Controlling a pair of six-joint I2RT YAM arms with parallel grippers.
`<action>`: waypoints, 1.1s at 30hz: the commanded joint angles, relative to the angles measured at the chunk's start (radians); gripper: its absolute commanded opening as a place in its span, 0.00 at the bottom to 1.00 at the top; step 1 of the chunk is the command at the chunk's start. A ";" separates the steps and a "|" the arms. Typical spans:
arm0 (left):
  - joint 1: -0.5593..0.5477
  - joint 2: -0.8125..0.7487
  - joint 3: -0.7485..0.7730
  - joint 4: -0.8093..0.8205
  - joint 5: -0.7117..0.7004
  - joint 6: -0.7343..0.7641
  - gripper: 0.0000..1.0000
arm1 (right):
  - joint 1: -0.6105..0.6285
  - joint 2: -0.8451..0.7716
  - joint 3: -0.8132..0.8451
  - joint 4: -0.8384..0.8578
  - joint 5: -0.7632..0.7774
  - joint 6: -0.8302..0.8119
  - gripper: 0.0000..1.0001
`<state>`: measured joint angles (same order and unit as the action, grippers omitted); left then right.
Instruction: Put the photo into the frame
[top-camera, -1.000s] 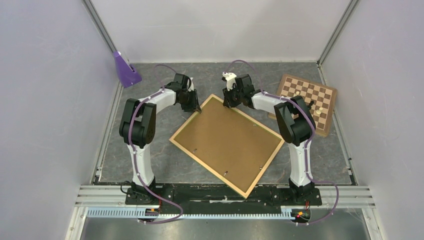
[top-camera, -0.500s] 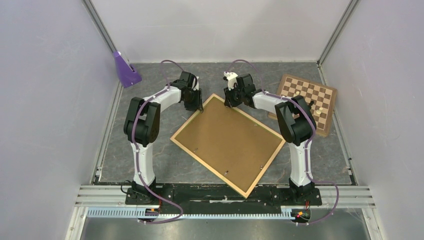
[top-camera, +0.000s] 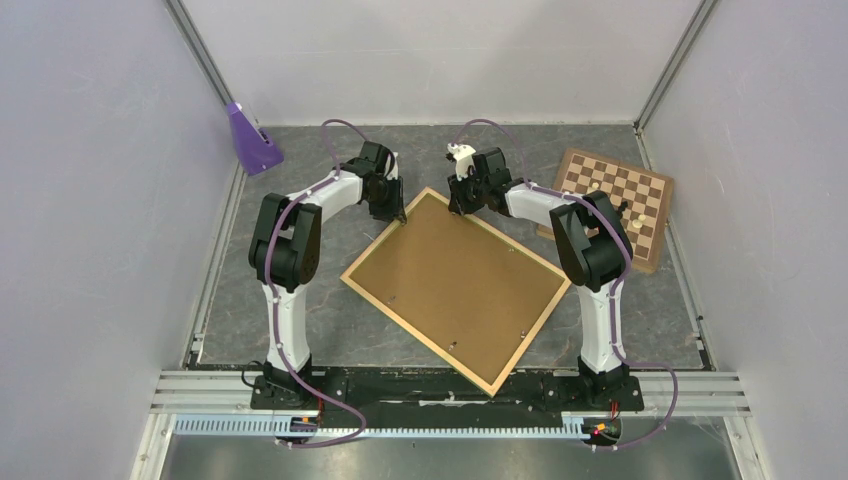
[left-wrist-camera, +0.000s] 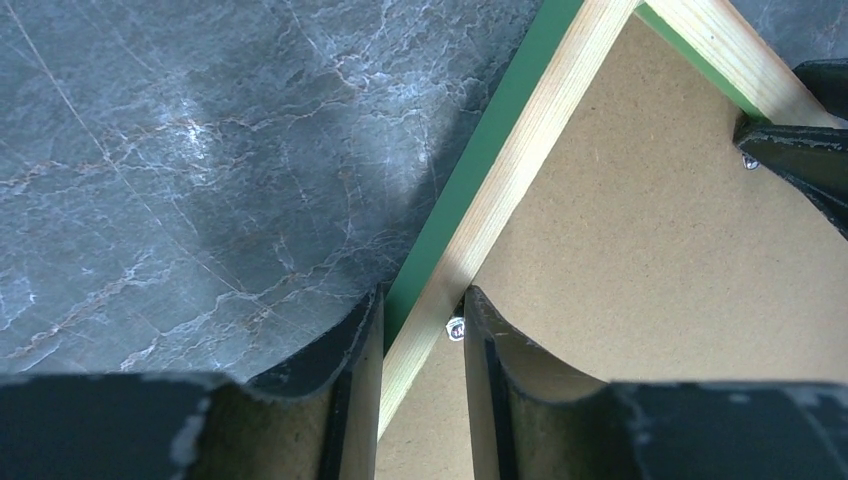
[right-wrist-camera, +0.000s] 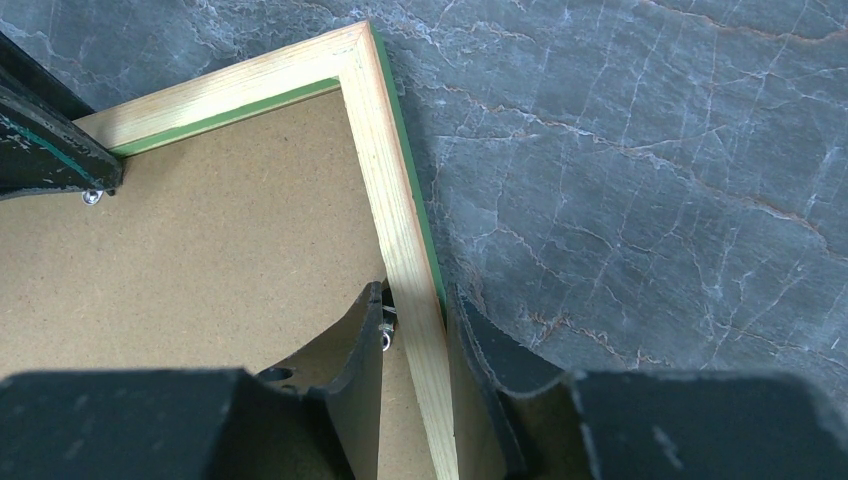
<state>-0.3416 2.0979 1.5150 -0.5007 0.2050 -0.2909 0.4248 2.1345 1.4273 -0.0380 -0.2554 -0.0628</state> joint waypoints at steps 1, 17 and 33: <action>0.000 0.005 -0.046 -0.026 -0.039 0.024 0.32 | -0.024 0.025 -0.020 -0.117 0.108 -0.031 0.07; 0.009 -0.043 -0.083 0.019 -0.042 0.033 0.16 | -0.029 0.017 -0.022 -0.117 0.114 -0.031 0.07; 0.009 -0.037 -0.029 -0.003 -0.008 0.030 0.41 | -0.031 -0.006 0.092 -0.183 0.044 -0.013 0.57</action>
<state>-0.3359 2.0655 1.4612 -0.4477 0.2127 -0.2890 0.4129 2.1345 1.4723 -0.1318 -0.2295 -0.0746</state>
